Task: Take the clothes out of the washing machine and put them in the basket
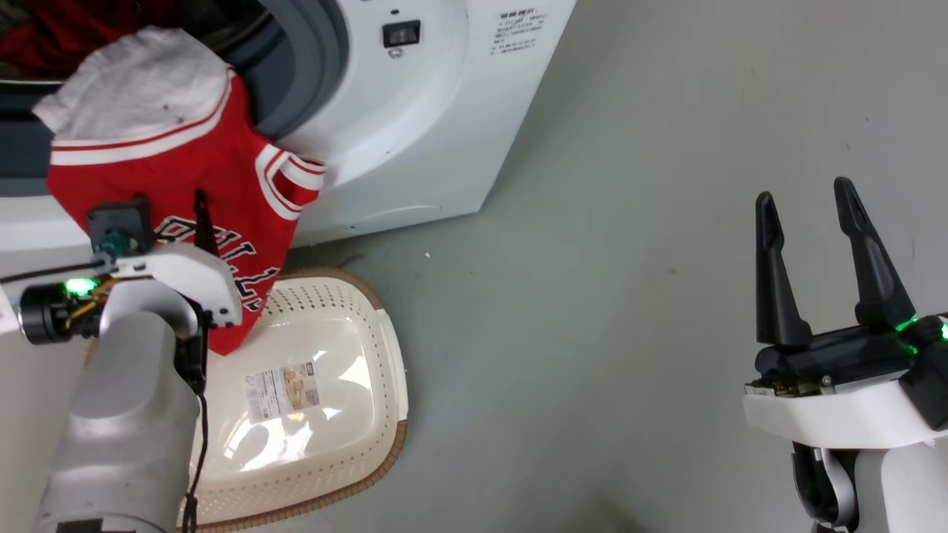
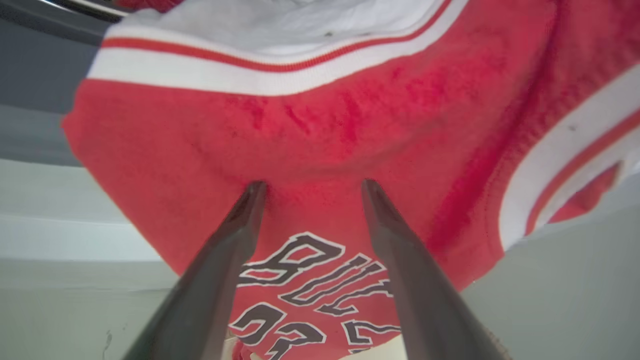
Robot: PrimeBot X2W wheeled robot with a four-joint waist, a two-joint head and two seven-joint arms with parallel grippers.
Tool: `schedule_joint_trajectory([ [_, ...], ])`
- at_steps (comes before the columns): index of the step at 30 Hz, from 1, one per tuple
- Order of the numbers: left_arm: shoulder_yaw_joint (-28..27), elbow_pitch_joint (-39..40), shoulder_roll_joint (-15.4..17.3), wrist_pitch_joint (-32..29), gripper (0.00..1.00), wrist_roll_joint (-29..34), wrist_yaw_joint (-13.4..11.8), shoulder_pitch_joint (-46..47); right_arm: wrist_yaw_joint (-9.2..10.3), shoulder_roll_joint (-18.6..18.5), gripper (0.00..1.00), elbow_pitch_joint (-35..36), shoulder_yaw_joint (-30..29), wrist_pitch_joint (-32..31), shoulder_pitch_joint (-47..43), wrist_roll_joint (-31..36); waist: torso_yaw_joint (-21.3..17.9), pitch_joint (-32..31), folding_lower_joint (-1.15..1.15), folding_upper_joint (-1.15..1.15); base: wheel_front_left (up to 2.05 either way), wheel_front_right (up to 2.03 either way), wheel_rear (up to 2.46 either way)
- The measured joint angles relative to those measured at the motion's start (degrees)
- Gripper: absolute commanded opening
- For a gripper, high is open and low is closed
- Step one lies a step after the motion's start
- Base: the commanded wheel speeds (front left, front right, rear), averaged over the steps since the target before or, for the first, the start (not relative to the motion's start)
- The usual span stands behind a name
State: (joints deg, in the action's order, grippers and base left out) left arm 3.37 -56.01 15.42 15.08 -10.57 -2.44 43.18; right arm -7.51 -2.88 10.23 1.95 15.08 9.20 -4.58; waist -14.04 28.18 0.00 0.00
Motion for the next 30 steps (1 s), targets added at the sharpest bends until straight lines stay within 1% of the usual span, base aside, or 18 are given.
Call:
schedule_joint_trajectory([
  [6,-0.5,0.0,0.5,0.0,1.0,0.5,-0.1,2.0,0.0,0.0,1.0,0.2,0.0,0.0,0.7,-0.4,-0.9,2.8,0.0,0.0,0.0,0.0,0.0],
  [14,-1.5,0.9,0.4,-0.2,1.0,0.9,-0.6,2.1,0.0,0.0,1.0,0.2,0.0,0.0,1.4,-0.4,-1.1,4.2,0.0,0.0,0.0,0.0,0.0],
  [15,-1.7,1.0,0.4,-0.3,0.68,0.9,-0.4,2.1,0.0,0.0,1.0,0.2,0.0,0.0,1.4,-0.4,-1.0,4.3,0.0,0.0,0.0,0.0,0.0],
  [16,-1.8,1.0,0.4,-0.3,0.0,1.0,-0.4,2.1,0.0,0.0,1.0,0.2,-0.1,0.0,1.5,-0.4,-1.0,4.2,0.0,0.0,0.0,0.0,0.0],
  [25,-2.2,0.9,-0.3,-0.2,0.0,1.4,0.6,1.7,0.0,0.0,1.0,-0.4,0.2,0.0,1.4,-0.1,-0.4,2.2,0.0,0.0,0.0,0.0,0.0],
  [30,-2.9,1.6,-1.2,-0.2,0.0,1.4,0.9,-0.4,0.0,0.0,1.0,-0.7,0.2,0.0,1.0,0.1,0.0,0.4,0.0,0.0,0.0,0.0,0.0],
])
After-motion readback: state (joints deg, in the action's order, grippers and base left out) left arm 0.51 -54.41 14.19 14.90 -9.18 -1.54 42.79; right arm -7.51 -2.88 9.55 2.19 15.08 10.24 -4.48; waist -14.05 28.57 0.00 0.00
